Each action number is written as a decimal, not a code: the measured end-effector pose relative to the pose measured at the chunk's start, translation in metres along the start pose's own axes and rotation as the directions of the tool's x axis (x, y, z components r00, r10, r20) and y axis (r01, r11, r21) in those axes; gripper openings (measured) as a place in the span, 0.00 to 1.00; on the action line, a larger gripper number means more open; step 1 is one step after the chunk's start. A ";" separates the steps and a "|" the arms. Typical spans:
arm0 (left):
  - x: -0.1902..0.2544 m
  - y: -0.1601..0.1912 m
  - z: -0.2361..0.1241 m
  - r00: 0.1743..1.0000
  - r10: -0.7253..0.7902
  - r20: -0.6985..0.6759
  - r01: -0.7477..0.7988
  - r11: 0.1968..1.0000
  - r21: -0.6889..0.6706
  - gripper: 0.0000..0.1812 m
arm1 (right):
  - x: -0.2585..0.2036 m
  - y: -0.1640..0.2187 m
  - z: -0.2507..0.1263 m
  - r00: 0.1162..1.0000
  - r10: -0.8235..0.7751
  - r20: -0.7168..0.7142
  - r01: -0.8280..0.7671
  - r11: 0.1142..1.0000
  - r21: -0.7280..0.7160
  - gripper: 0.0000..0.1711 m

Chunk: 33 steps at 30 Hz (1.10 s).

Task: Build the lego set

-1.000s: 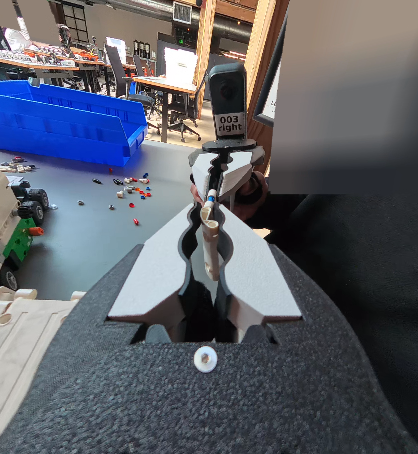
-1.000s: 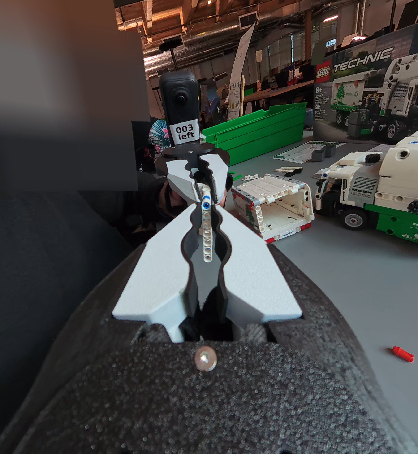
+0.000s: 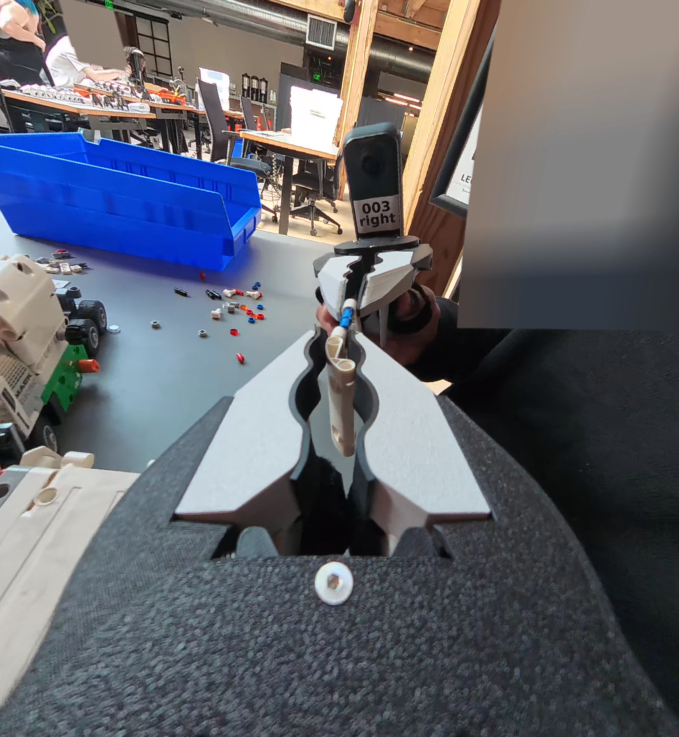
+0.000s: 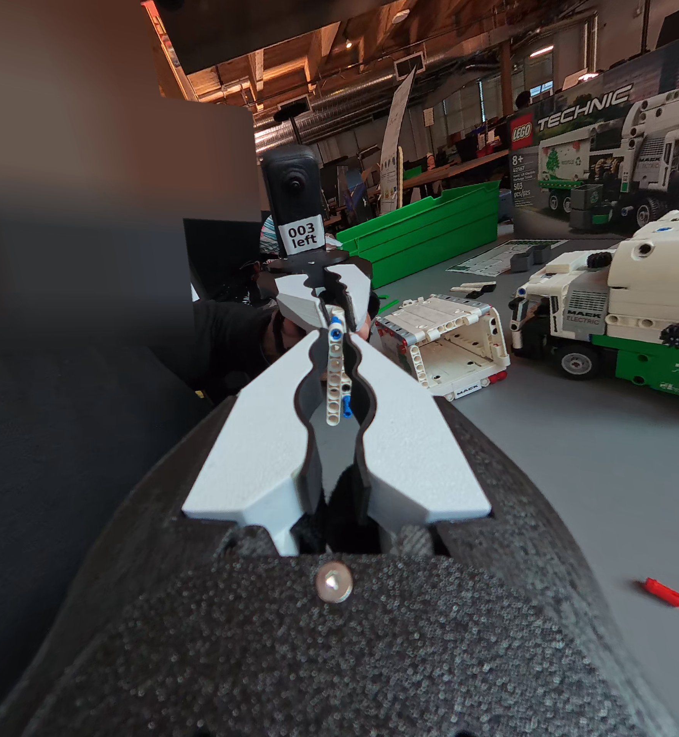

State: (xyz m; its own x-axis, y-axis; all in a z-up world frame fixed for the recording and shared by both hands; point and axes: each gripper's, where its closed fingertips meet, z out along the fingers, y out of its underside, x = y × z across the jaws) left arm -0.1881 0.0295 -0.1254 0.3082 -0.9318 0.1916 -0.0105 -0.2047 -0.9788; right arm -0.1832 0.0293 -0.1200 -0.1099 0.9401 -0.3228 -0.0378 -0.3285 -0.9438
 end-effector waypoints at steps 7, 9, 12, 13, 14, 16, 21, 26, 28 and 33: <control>-0.003 0.003 0.000 1.000 -0.004 0.012 0.004 1.000 -0.010 0.04 | 0.003 0.004 0.001 0.999 -0.020 -0.041 0.019 0.999 -0.031 0.03; -0.003 0.003 0.000 1.000 -0.013 0.007 0.013 1.000 -0.006 0.04 | 0.003 0.003 0.000 0.999 -0.024 -0.046 0.023 0.999 -0.028 0.03; -0.001 0.001 0.000 1.000 -0.016 -0.008 0.016 1.000 0.003 0.04 | 0.007 0.004 -0.001 0.998 -0.016 -0.061 0.014 0.999 -0.032 0.03; -0.001 0.001 0.000 1.000 -0.009 -0.006 0.009 1.000 0.000 0.04 | 0.005 0.005 -0.001 0.999 -0.008 -0.046 0.006 0.999 -0.035 0.03; -0.001 0.001 0.000 1.000 -0.006 -0.002 0.006 1.000 0.000 0.04 | 0.005 0.005 -0.001 0.999 -0.016 -0.048 0.014 0.999 -0.037 0.03; -0.002 0.002 0.000 1.000 -0.015 -0.003 0.015 1.000 -0.001 0.04 | 0.004 0.006 0.000 0.999 -0.025 -0.048 0.022 0.999 -0.048 0.03; -0.002 0.003 0.001 1.000 -0.018 -0.008 0.018 1.000 -0.008 0.04 | 0.005 0.005 -0.001 0.997 -0.043 -0.061 0.040 0.998 -0.047 0.03; -0.001 0.005 0.002 0.999 -0.044 -0.023 0.043 0.999 -0.013 0.04 | 0.003 0.007 -0.001 0.992 -0.103 -0.071 0.096 0.992 -0.085 0.03; 0.000 0.006 0.002 0.998 -0.054 -0.032 0.053 0.998 -0.019 0.04 | 0.003 0.008 -0.001 0.985 -0.149 -0.085 0.138 0.983 -0.120 0.03; 0.001 0.008 0.004 0.998 -0.049 -0.031 0.048 0.998 -0.027 0.04 | 0.001 0.009 -0.002 0.979 -0.185 -0.089 0.168 0.972 -0.164 0.03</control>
State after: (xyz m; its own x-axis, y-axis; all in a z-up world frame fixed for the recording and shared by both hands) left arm -0.1842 0.0281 -0.1335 0.2785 -0.9296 0.2413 -0.0209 -0.2571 -0.9662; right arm -0.1820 0.0278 -0.1292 -0.0118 0.9889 -0.1481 0.1078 -0.1460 -0.9834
